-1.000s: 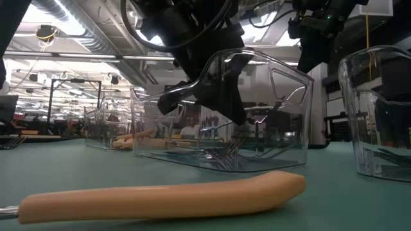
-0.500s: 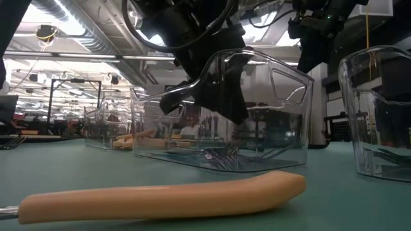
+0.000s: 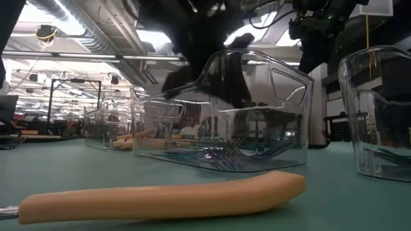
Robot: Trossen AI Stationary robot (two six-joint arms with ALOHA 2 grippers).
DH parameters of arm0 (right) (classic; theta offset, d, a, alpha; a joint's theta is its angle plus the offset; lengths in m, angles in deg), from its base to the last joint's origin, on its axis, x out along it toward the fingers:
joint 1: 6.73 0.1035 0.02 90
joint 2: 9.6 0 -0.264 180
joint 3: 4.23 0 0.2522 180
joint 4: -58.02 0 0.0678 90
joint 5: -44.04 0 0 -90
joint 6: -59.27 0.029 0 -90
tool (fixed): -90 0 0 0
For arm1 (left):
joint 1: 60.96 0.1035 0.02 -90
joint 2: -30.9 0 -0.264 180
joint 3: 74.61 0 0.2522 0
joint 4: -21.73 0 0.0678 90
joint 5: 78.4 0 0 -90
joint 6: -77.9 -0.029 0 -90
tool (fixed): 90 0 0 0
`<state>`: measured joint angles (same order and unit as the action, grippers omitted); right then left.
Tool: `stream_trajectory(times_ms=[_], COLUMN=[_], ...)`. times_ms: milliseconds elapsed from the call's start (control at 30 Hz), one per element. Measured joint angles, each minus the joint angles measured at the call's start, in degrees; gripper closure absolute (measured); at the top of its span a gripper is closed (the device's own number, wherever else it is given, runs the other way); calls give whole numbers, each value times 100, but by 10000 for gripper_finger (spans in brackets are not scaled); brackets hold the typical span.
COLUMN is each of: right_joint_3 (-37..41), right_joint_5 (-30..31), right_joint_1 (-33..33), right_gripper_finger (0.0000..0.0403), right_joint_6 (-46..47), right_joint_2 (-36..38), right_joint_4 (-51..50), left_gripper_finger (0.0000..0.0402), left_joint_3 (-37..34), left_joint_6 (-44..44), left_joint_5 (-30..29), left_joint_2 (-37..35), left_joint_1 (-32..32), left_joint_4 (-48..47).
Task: Sort silverware by color (type)
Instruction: Put the black fork into the bottom transparent bin
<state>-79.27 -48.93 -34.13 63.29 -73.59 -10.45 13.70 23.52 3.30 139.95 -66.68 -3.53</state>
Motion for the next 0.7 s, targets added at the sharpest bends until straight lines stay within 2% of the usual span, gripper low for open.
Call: stream_trajectory(times_ms=[100, 367, 700], right_joint_3=[0, 2, 2], right_joint_5=[-1, -11, -4], right_joint_1=[2, 2, 0], right_gripper_finger=[333, 333, 333], right_joint_6=[-352, -2302, -3642], right_joint_2=[0, 0, 0], right_joint_4=[-170, -1169, -1916], left_gripper_finger=[313, 313, 313], left_joint_3=[4, 4, 4], left_joint_6=[162, 503, 1136], left_joint_5=[0, -59, -498], left_joint_2=[-238, -984, -1637], left_joint_1=[14, 171, 640], left_joint_4=[-46, -358, -1220])
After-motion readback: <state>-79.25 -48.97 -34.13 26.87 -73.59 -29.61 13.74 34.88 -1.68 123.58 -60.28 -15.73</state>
